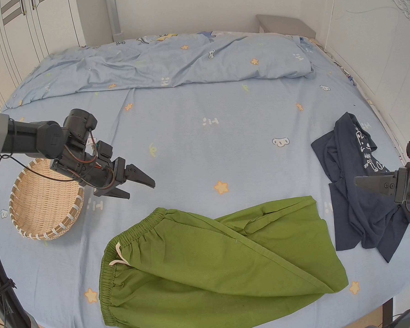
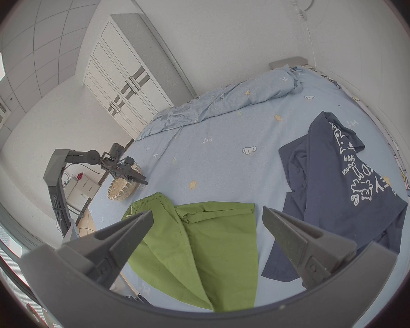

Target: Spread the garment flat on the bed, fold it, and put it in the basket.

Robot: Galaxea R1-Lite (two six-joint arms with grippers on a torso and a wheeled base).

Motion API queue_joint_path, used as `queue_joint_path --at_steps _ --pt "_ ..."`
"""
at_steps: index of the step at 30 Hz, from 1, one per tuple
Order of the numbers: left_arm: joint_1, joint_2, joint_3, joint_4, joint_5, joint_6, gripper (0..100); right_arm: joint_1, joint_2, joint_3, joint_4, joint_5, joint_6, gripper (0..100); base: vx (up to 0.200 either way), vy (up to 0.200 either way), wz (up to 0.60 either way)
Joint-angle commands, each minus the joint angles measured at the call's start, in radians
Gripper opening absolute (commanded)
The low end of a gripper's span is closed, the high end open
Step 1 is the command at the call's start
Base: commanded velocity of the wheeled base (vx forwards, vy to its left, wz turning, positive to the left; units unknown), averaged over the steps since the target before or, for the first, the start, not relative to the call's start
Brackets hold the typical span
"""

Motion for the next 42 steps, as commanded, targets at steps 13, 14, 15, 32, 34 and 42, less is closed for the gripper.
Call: queue_joint_path --at_steps 13,14,15,32,34,42 --pt "-0.083 0.150 -0.073 0.079 -0.008 0.006 100 0.012 0.035 -0.001 -0.009 -0.007 0.001 100 0.000 0.000 0.00" --pt "-0.088 0.150 -0.073 0.079 -0.008 0.006 100 0.012 0.037 -0.001 -0.009 -0.007 0.001 100 0.000 0.000 0.00" --pt "-0.091 0.153 -0.072 0.079 -0.008 0.003 100 0.012 0.037 -0.002 -0.009 -0.007 0.001 100 0.000 0.000 0.00" --pt "-0.095 0.146 -0.075 0.122 -0.010 0.008 0 0.012 0.051 -0.001 -0.012 -0.007 0.004 100 0.000 0.000 0.00" --pt "-0.091 0.139 -0.076 0.122 -0.010 0.006 0 0.012 0.051 -0.001 -0.012 -0.007 0.004 100 0.000 0.000 0.00" --pt "-0.023 0.015 -0.072 0.122 -0.013 -0.005 0 0.012 0.052 0.001 -0.012 -0.005 0.004 100 0.000 0.000 0.00"
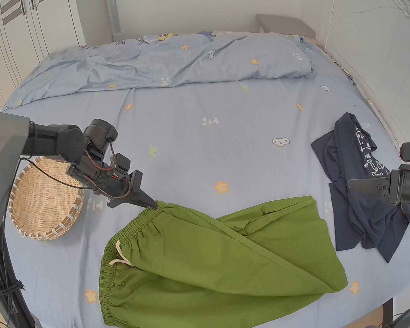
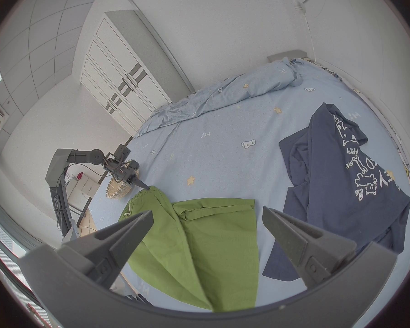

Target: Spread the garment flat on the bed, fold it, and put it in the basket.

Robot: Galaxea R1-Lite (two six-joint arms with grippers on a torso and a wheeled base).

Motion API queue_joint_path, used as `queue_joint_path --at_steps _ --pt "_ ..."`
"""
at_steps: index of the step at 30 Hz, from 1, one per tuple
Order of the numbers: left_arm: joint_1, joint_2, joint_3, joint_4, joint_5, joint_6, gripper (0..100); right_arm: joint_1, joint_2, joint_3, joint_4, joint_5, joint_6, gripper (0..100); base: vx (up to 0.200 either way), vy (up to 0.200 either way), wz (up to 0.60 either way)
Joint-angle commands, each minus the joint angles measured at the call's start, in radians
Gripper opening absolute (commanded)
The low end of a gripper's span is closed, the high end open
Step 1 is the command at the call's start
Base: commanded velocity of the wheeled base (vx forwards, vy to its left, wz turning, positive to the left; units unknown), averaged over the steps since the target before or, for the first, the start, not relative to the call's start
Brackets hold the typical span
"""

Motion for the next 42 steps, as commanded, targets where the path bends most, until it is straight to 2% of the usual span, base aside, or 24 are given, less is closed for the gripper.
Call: queue_joint_path --at_steps 1,9,15,18,28,42 --pt "0.072 -0.094 0.004 -0.001 -0.001 -0.011 0 -0.001 0.004 0.001 0.000 0.002 0.000 100 0.000 0.000 0.00" --pt "0.178 -0.099 -0.010 -0.007 -0.004 -0.014 0 -0.008 0.027 0.004 0.000 0.003 0.000 100 0.000 0.000 0.00" --pt "0.166 -0.096 -0.004 -0.009 -0.004 -0.014 0 -0.026 0.059 0.054 0.000 0.002 0.000 100 0.000 0.000 0.00" --pt "0.161 -0.097 0.003 -0.006 -0.004 -0.012 0 -0.066 0.091 0.085 0.000 0.005 0.000 100 0.000 0.000 0.00" --pt "0.118 -0.094 0.039 -0.012 -0.003 -0.006 0 -0.097 0.311 0.107 -0.010 0.009 -0.002 100 0.000 0.000 0.00" --pt "0.148 -0.094 0.024 -0.015 -0.003 -0.008 0 -0.067 0.478 0.200 -0.257 0.012 0.000 100 0.000 0.000 0.00"
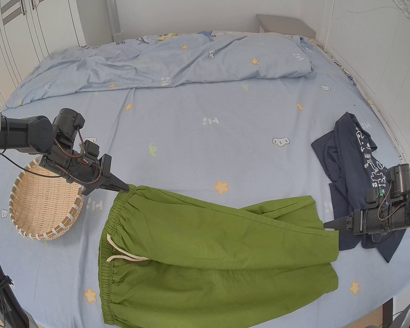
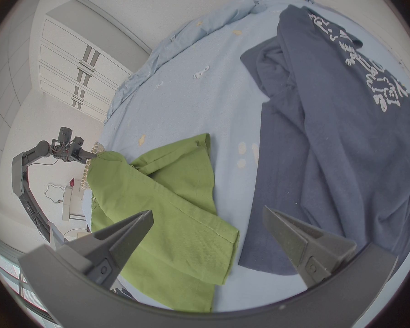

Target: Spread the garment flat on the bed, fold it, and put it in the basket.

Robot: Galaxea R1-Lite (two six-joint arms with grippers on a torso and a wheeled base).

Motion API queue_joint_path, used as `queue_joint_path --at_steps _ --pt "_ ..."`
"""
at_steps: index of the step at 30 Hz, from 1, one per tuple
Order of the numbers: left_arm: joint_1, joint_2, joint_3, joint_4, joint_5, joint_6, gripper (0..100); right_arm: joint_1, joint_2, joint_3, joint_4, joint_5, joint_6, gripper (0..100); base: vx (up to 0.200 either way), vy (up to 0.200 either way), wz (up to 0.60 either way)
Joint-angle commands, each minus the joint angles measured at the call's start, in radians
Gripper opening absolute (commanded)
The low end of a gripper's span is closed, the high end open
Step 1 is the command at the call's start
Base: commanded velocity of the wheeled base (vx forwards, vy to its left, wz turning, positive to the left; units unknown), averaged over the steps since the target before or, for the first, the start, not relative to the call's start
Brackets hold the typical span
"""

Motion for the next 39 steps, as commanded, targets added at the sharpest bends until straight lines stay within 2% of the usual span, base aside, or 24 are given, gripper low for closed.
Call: queue_joint_path --at_steps 1,21,22,39 --pt "0.006 0.000 -0.003 -0.002 0.000 -0.001 0 0.014 0.061 0.029 -0.017 0.000 0.001 100 0.000 0.000 0.00" --pt "0.014 0.003 -0.009 -0.003 0.000 -0.001 0 0.042 0.081 0.035 -0.026 0.007 0.001 100 0.000 0.000 0.00" --pt "0.014 0.003 -0.009 -0.003 0.000 -0.001 0 0.042 0.081 0.035 -0.026 0.005 0.001 0 0.000 0.000 0.00" --pt "0.020 -0.003 -0.009 -0.002 0.000 -0.003 0 0.033 0.087 0.033 -0.026 0.003 0.001 0 0.000 0.000 0.00"
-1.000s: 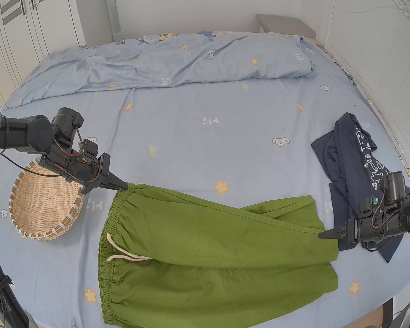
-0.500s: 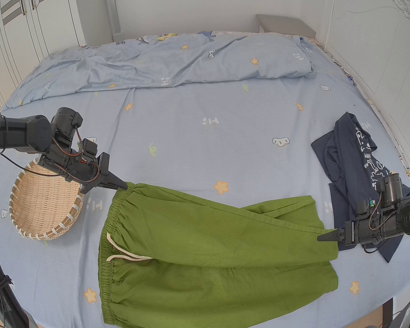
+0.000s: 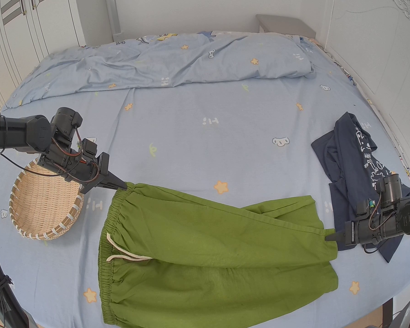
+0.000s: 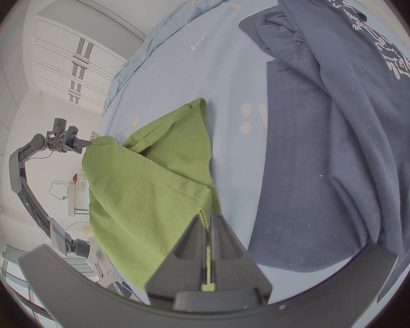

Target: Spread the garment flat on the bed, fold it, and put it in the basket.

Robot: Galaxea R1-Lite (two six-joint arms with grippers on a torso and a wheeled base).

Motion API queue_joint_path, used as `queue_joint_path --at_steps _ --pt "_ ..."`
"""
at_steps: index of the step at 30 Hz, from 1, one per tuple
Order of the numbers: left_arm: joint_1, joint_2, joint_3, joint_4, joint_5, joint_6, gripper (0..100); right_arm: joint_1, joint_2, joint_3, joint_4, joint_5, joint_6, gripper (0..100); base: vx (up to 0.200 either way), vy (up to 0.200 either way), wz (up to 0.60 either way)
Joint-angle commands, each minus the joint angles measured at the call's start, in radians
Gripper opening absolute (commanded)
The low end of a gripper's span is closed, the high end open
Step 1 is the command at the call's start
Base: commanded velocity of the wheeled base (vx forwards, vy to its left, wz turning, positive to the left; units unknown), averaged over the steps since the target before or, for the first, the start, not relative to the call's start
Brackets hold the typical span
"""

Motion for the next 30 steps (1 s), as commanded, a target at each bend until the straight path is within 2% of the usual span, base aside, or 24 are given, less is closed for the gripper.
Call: queue_joint_path --at_steps 1,5,10,15,20,25,26,30 --pt "0.008 -0.005 -0.001 0.000 0.000 -0.002 0 -0.002 -0.002 -0.001 0.000 -0.002 0.000 0 0.000 0.000 0.00" --pt "0.008 -0.008 0.001 0.002 0.000 -0.002 0 -0.004 -0.022 -0.005 -0.007 -0.011 -0.003 0 0.000 0.000 0.00" --pt "0.010 -0.030 0.002 -0.001 -0.002 -0.002 0 -0.002 -0.102 -0.019 -0.105 -0.013 0.006 0 0.000 0.000 0.00" --pt "0.016 -0.042 0.001 -0.008 -0.002 -0.005 0 0.011 -0.146 -0.096 -0.094 -0.017 0.038 0 0.000 0.000 0.00" --pt "0.038 -0.045 -0.001 -0.021 -0.002 -0.006 0 0.056 -0.131 -0.281 -0.071 -0.112 0.047 0 0.000 0.000 0.00" --pt "0.051 -0.043 0.010 -0.066 -0.002 -0.008 0 0.082 -0.080 -0.441 0.030 -0.128 0.046 0 0.000 0.000 0.00" --pt "0.061 -0.043 0.015 -0.087 -0.002 -0.011 0 0.093 -0.063 -0.524 0.081 -0.128 0.046 0 0.000 0.000 0.00" --pt "0.078 -0.042 0.016 -0.146 -0.003 -0.048 0 0.107 0.013 -0.654 0.116 -0.129 0.046 0 0.000 0.000 0.00"
